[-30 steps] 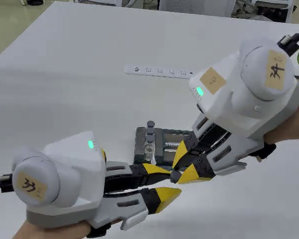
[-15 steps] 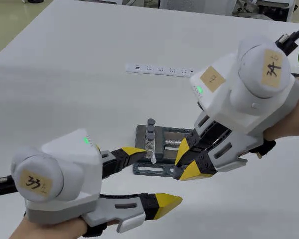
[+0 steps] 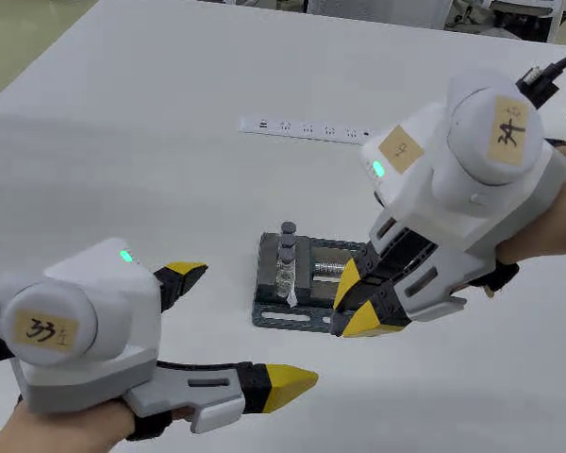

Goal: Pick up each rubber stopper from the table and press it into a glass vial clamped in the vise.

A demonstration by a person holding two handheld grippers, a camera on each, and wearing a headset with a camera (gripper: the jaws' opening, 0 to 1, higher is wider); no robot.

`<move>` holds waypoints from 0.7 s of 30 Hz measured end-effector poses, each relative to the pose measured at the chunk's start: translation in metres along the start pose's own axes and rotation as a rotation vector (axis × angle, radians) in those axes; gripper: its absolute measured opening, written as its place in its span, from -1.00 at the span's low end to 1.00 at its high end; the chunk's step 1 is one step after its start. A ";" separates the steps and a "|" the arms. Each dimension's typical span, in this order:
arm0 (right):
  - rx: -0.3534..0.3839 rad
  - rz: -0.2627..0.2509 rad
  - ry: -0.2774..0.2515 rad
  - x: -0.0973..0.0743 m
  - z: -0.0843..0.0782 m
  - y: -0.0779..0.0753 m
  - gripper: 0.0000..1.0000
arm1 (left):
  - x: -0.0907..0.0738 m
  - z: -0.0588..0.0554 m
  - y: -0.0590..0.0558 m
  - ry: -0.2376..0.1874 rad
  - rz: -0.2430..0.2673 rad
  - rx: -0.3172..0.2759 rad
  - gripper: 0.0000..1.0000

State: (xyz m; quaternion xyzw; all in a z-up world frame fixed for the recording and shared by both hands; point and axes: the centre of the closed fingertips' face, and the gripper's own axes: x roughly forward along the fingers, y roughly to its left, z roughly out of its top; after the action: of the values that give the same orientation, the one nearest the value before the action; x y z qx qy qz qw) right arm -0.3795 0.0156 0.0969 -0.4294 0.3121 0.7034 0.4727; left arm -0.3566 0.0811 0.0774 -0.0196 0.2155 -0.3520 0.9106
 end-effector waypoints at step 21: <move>-0.125 -0.039 0.106 0.018 -0.008 -0.044 -0.89 | -0.015 -0.017 0.026 0.027 0.044 -0.015 0.93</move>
State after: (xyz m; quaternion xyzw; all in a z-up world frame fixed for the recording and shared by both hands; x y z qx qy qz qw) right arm -0.3389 0.0318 0.0763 -0.5008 0.2834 0.6885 0.4414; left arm -0.3571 0.1120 0.0633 -0.0169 0.2305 -0.3306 0.9150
